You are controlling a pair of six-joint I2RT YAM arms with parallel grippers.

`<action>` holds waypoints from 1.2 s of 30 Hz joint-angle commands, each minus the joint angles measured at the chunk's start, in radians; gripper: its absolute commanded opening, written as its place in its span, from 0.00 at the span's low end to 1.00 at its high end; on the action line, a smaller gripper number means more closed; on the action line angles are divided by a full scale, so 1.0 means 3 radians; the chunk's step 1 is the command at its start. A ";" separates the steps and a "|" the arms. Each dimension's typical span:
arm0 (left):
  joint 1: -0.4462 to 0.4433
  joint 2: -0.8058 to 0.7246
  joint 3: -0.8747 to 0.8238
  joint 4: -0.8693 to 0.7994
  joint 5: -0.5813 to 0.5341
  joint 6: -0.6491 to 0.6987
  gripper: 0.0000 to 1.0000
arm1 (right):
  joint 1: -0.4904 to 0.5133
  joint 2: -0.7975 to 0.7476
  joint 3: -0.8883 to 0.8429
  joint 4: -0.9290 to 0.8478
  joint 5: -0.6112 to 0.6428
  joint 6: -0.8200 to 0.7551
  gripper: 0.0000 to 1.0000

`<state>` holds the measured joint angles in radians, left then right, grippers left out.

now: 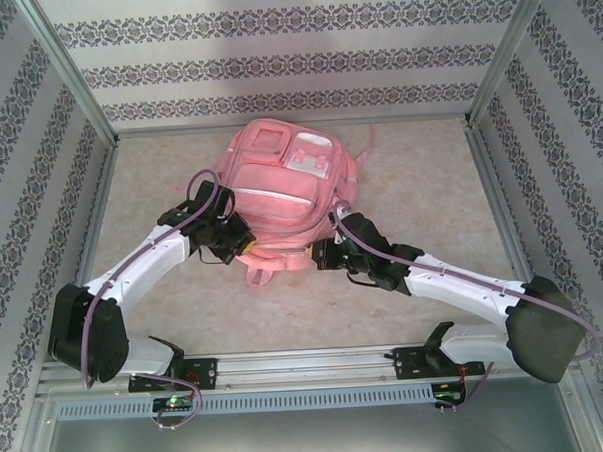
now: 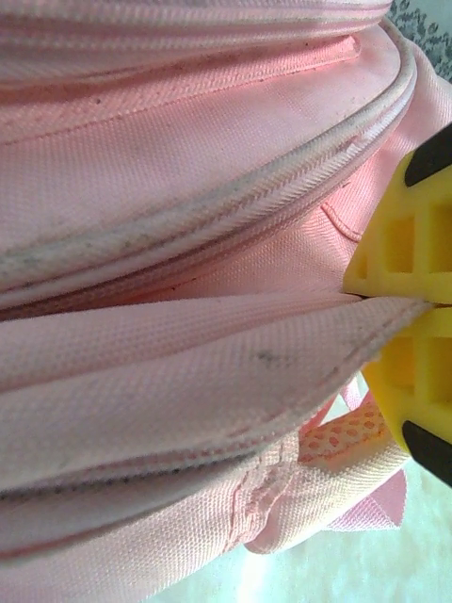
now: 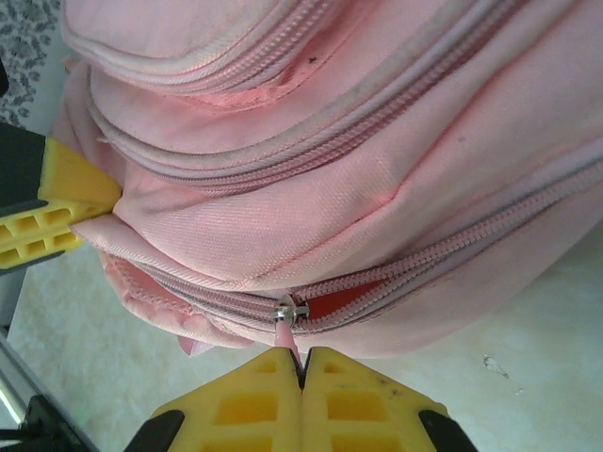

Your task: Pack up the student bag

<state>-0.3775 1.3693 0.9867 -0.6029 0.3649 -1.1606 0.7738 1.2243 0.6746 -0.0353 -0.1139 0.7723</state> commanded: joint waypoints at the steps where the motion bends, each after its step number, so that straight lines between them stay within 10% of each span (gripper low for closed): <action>1: 0.0195 -0.0227 0.0066 -0.0491 -0.0499 0.0333 0.00 | -0.0118 0.0001 0.0024 -0.0467 0.0268 -0.0232 0.00; 8: 0.0354 -0.0303 0.0229 -0.0750 -0.0823 0.0835 0.07 | -0.0058 0.0342 0.0327 -0.0372 0.0249 0.0036 0.00; 14: 0.0350 -0.0245 0.0279 -0.0724 -0.0178 0.0368 0.48 | 0.0274 0.0622 0.0641 -0.0130 0.0050 0.0164 0.00; 23: -0.0044 -0.0303 -0.0034 -0.0220 0.0270 -0.0648 0.54 | 0.0365 0.0659 0.0453 0.0419 0.0071 0.0569 0.00; 36: -0.0123 0.0019 -0.0088 -0.0036 0.0251 -0.0846 0.45 | 0.0421 0.0667 0.0431 0.0466 0.0085 0.0589 0.00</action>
<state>-0.4049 1.3548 0.9665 -0.6422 0.4309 -1.3819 0.8883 1.4429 0.8089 0.0353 -0.1089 0.9401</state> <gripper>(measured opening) 0.453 0.057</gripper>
